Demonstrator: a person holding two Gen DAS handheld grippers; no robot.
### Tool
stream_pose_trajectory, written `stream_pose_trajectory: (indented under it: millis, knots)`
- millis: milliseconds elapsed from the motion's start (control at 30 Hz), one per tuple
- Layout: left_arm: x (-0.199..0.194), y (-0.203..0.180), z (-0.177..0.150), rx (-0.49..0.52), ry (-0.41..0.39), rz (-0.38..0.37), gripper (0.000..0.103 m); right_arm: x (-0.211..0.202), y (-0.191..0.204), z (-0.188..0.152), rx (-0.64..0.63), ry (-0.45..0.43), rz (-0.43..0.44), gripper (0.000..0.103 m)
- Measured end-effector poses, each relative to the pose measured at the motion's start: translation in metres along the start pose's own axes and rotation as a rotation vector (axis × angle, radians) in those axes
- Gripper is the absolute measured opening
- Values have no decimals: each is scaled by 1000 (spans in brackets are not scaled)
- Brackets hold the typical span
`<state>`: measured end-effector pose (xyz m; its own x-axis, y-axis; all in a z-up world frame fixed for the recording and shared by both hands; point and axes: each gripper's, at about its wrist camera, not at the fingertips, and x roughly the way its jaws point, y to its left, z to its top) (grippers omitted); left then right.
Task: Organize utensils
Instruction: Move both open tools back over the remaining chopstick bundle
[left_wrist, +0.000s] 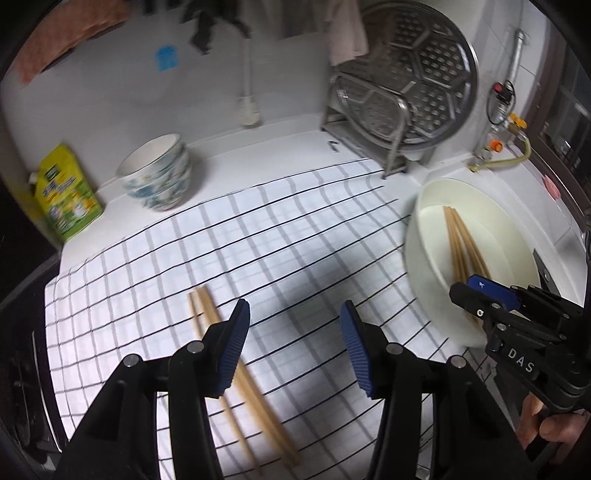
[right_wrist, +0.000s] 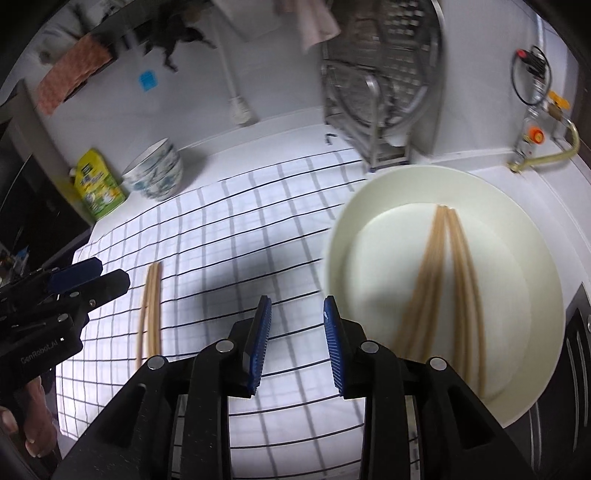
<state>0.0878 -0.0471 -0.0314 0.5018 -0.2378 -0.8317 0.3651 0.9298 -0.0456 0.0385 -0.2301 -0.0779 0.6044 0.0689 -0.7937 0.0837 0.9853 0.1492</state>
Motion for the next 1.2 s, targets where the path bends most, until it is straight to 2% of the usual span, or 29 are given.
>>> stream_pose_trajectory:
  millis: [267,500,1000,1133,1200]
  knots:
    - [-10,45,-24,-80,1,55,54,2,44,-3,-76,8,33,33]
    - [-9,74,-48,-134,30,93,55,17,71,-18,-114,52,78,34]
    - [17,102,-96,-227,112,140,58,61,100,-61,-172,162,145,34]
    - [24,110,-107,-253,127,147,61,72,112,-67,-196,174,159,43]
    - [27,113,-110,-260,132,148,61,77,117,-68,-211,176,158,43]
